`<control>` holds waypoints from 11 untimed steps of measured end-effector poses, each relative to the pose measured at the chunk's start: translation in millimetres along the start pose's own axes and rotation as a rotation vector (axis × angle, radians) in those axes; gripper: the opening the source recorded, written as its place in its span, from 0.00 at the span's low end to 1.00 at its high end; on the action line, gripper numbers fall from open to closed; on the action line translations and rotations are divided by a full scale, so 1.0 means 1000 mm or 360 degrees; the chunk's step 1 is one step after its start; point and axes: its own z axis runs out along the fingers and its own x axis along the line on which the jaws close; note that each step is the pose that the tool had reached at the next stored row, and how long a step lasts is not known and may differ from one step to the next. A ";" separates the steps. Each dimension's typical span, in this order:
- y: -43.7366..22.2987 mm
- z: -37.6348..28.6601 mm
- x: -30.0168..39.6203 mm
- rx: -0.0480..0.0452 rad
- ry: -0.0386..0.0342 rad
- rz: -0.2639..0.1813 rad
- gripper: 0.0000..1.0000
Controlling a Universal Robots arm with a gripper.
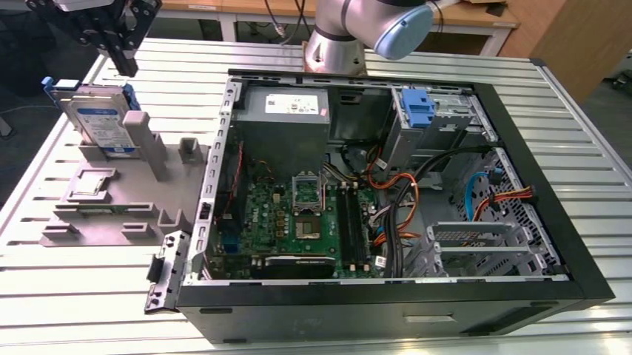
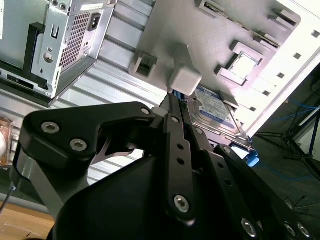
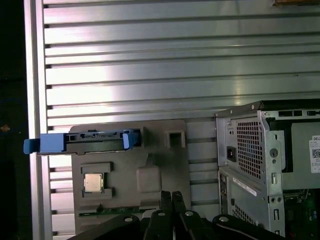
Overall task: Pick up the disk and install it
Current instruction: 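Reach for the disk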
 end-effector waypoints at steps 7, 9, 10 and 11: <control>-0.0001 0.0000 0.0017 0.0000 0.0000 0.0000 0.15; -0.0001 -0.0001 0.0017 0.0000 0.0000 0.0000 0.15; -0.0001 0.0000 0.0017 0.0000 0.0000 0.0000 0.15; -0.0002 0.0000 0.0024 0.0000 0.0000 0.0000 0.15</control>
